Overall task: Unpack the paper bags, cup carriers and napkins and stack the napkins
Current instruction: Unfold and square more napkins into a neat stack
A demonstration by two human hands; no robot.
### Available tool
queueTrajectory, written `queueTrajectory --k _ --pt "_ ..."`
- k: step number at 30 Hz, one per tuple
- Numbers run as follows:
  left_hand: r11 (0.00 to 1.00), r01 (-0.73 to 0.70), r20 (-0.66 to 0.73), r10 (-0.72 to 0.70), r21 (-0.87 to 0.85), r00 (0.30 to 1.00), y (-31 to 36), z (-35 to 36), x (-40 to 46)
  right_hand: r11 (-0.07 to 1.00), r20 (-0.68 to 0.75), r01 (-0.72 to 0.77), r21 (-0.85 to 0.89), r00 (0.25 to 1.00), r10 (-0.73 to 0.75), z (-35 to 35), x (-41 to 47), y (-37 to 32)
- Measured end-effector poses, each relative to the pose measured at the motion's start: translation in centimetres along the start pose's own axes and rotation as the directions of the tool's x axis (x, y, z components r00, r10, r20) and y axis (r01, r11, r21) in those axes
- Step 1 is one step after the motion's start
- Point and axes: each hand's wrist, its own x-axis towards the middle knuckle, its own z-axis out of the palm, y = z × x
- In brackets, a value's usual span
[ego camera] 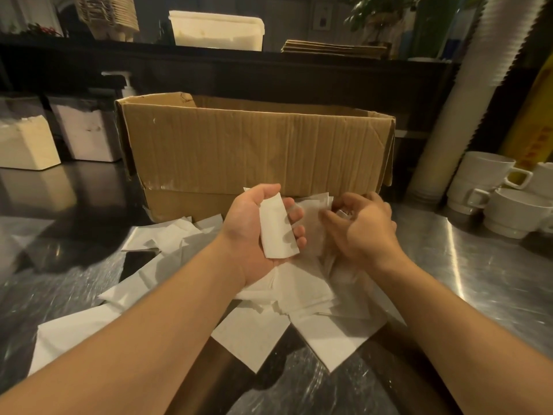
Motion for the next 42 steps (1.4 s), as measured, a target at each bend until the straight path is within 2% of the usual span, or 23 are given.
queueTrajectory --k 3,5,7,10,18,21,23,24,26,29,31,32,36,39,42 --pt "1.000 -0.010 -0.015 0.010 0.003 1.000 0.1 0.0 0.1 0.960 -0.128 0.112 0.258 0.988 -0.081 -0.5 -0.2 -0.3" --pt "1.000 -0.011 -0.024 0.011 0.002 1.000 0.0 0.0 0.1 0.945 -0.125 0.086 0.315 0.991 -0.049 -0.9 -0.1 -0.6" --pt "1.000 -0.010 -0.018 0.011 0.002 1.000 0.0 0.0 0.1 0.962 -0.045 0.017 0.274 0.999 -0.005 -0.8 0.2 -0.4" --pt "1.000 -0.010 -0.022 0.010 0.003 1.000 0.0 0.0 0.1 0.993 0.057 -0.043 0.111 0.998 0.037 -0.4 0.3 0.0" --pt "1.000 -0.018 -0.037 0.018 0.014 0.999 -0.1 -0.1 0.1 0.991 0.084 -0.015 -0.135 0.996 0.027 0.2 0.1 0.1" --pt "1.000 -0.019 -0.031 0.019 0.009 0.999 0.0 0.1 0.0 0.999 0.027 -0.023 0.041 0.999 0.022 -0.1 0.4 0.3" --pt "1.000 -0.029 -0.045 0.030 0.012 0.999 0.0 0.2 -0.1 0.954 -0.023 0.026 0.297 1.000 -0.020 -0.6 0.3 -0.1" --pt "0.999 -0.035 -0.054 0.036 0.011 0.998 0.0 0.2 -0.1 0.898 -0.032 0.025 0.440 0.999 -0.012 -1.0 0.2 -0.4" --pt "0.999 -0.039 -0.061 0.039 0.002 0.997 0.1 0.2 -0.1 0.757 0.023 -0.036 0.653 0.999 0.028 -2.0 0.0 -1.0" --pt "0.999 -0.032 -0.086 0.033 0.014 0.996 0.0 0.1 0.0 0.627 0.218 -0.207 0.751 0.974 0.060 -3.3 -0.2 -1.5" --pt "0.999 -0.026 -0.114 0.030 0.035 0.993 0.0 0.2 0.0 0.624 0.316 -0.286 0.728 0.946 0.065 -3.7 -0.2 -1.5" --pt "0.999 -0.032 -0.125 0.038 0.043 0.991 0.0 0.2 0.0 0.657 0.322 -0.290 0.696 0.944 0.075 -3.6 -0.2 -1.5" --pt "0.998 -0.063 -0.131 0.065 0.021 0.989 0.2 0.3 -0.2 0.900 0.214 -0.152 0.408 0.975 0.067 -2.7 0.1 -1.3" --pt "0.998 -0.057 -0.136 0.062 0.037 0.989 0.2 0.2 -0.1 0.966 0.172 -0.091 0.241 0.984 0.050 -2.2 0.2 -1.2" --pt "0.996 -0.061 -0.130 0.069 0.069 0.989 0.0 0.3 0.0 0.992 0.200 -0.056 0.117 0.979 0.031 -2.1 0.1 -1.4"
